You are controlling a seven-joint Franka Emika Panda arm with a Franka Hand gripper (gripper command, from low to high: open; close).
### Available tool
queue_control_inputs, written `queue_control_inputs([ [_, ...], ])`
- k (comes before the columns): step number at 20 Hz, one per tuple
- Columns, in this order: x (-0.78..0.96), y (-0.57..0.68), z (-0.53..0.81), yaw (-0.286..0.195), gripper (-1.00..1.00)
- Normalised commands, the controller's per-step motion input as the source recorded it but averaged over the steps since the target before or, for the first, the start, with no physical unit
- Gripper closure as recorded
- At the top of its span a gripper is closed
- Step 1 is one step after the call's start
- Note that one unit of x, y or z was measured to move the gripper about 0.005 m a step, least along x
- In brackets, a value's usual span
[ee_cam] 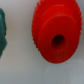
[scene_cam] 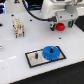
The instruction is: Insert the blue gear onto the right peg, followed by the red gear
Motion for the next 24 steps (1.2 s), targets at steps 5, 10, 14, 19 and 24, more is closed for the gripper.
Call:
queue_control_inputs([
  [5, -0.32, -0.17, -0.17, 0.0, 1.0],
  [10, -0.29, -0.12, -0.09, 0.0, 1.0],
  [14, -0.18, -0.01, 0.07, 0.0, 1.0],
  [19, 0.05, -0.07, 0.48, 0.0, 1.0],
  [24, 0.22, -0.14, 0.51, 0.0, 1.0],
])
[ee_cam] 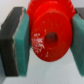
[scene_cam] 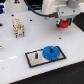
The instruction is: Insert the blue gear onto the right peg, followed by the red gear
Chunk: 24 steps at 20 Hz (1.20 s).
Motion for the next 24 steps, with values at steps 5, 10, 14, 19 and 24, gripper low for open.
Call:
queue_control_inputs([
  [5, 0.46, -0.21, 0.48, 0.0, 1.0],
  [10, 0.61, -0.22, 0.45, 0.0, 1.0],
  [14, 0.66, -0.26, 0.39, 0.0, 1.0],
  [19, 0.71, -0.26, 0.35, 0.0, 1.0],
  [24, 0.75, -0.28, 0.26, 0.0, 1.0],
])
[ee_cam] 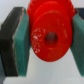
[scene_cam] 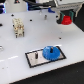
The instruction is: Insert the blue gear onto the right peg, followed by the red gear
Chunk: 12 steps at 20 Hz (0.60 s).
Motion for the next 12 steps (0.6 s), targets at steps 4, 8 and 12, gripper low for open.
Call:
queue_control_inputs([
  [4, 0.75, -0.29, 0.22, 0.0, 1.0],
  [8, 0.75, -0.31, 0.16, 0.0, 1.0],
  [12, 0.76, -0.32, 0.12, 0.0, 1.0],
])
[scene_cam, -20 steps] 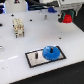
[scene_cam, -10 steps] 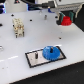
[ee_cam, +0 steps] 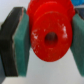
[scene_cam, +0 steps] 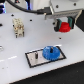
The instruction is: Insert the blue gear onto the right peg, followed by the red gear
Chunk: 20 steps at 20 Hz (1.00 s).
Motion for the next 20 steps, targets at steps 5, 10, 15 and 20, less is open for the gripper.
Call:
queue_control_inputs([
  [5, 0.74, -0.29, 0.06, 0.0, 1.0],
  [10, 0.56, -0.24, 0.01, 0.0, 1.0],
  [15, 0.23, -0.2, -0.03, 0.0, 1.0],
  [20, 0.05, -0.14, -0.08, 0.0, 1.0],
])
